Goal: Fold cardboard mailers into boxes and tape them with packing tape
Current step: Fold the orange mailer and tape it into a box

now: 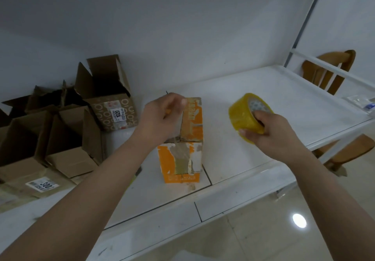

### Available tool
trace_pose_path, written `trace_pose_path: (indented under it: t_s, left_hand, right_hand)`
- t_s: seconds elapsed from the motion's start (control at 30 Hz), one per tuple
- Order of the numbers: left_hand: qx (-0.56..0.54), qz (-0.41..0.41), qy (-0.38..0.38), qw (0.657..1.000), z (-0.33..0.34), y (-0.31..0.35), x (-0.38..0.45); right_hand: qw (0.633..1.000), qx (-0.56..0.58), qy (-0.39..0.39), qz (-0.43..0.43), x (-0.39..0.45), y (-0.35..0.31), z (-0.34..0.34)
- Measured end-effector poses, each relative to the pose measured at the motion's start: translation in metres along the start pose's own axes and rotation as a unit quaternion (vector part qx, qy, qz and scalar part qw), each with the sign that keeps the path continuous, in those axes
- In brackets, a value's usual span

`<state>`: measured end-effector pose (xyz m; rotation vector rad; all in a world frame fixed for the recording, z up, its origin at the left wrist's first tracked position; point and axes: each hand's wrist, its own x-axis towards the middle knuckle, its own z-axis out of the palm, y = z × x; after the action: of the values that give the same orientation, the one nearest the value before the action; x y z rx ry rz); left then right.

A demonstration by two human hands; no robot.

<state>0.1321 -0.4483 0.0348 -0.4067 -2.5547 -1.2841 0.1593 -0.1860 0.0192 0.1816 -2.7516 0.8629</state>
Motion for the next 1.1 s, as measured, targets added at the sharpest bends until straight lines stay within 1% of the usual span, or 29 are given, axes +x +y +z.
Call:
trace_pose_path:
  t_s: [0.07,0.13,0.2,0.27,0.33,0.37,0.47,0.5,0.6,0.73,0.8,0.87,0.93,1.0,1.1]
  left_hand:
    - [-0.040,-0.009,-0.049,0.998,0.004,0.023,0.001]
    - [-0.041,0.024,-0.076,0.996,0.005,0.039,0.000]
    - [0.020,0.069,-0.096,0.993,0.002,0.050,0.000]
    - [0.093,0.086,-0.113,0.985,0.000,0.056,0.002]
    - [0.138,0.099,-0.111,0.979,0.000,0.058,0.003]
    - [0.138,0.112,-0.104,0.979,0.000,0.058,0.003]
    - [0.084,0.155,-0.075,0.982,-0.002,0.057,0.004]
    - [0.066,0.149,-0.071,0.984,-0.005,0.057,0.006]
    - [0.036,0.091,-0.047,0.994,-0.018,0.055,0.013]
    - [0.013,0.017,0.023,1.000,-0.037,0.041,0.015]
    - [0.011,-0.009,0.064,0.998,-0.047,0.028,0.010]
    - [0.001,-0.045,0.098,0.994,-0.058,0.010,0.001]
    - [0.005,-0.079,0.120,0.990,-0.066,-0.010,-0.010]
    - [0.037,-0.120,0.116,0.985,-0.064,-0.029,-0.022]
    - [0.040,-0.174,0.097,0.979,-0.053,-0.050,-0.036]
  right_hand:
    - [0.999,0.012,-0.005,-0.036,-0.001,-0.024,-0.008]
    - [0.998,0.025,-0.023,-0.050,-0.003,-0.043,-0.013]
    - [0.996,0.053,-0.047,-0.054,-0.005,-0.056,-0.017]
    - [0.993,0.074,-0.074,-0.057,-0.006,-0.063,-0.021]
    - [0.989,0.086,-0.099,-0.061,-0.005,-0.069,-0.024]
    - [0.988,0.090,-0.108,-0.061,-0.004,-0.072,-0.026]
    - [0.981,0.134,-0.129,-0.053,-0.002,-0.078,-0.031]
    - [0.976,0.166,-0.136,-0.045,0.000,-0.080,-0.034]
    - [0.959,0.244,-0.139,-0.028,0.012,-0.079,-0.044]
    - [0.928,0.341,-0.148,-0.011,0.029,-0.070,-0.054]
    - [0.918,0.355,-0.180,0.001,0.031,-0.061,-0.057]
    - [0.917,0.332,-0.221,0.024,0.028,-0.051,-0.057]
    - [0.940,0.252,-0.226,0.049,0.026,-0.040,-0.050]
    - [0.959,0.171,-0.216,0.067,0.024,-0.031,-0.036]
    - [0.960,0.144,-0.219,0.096,0.021,-0.024,-0.017]
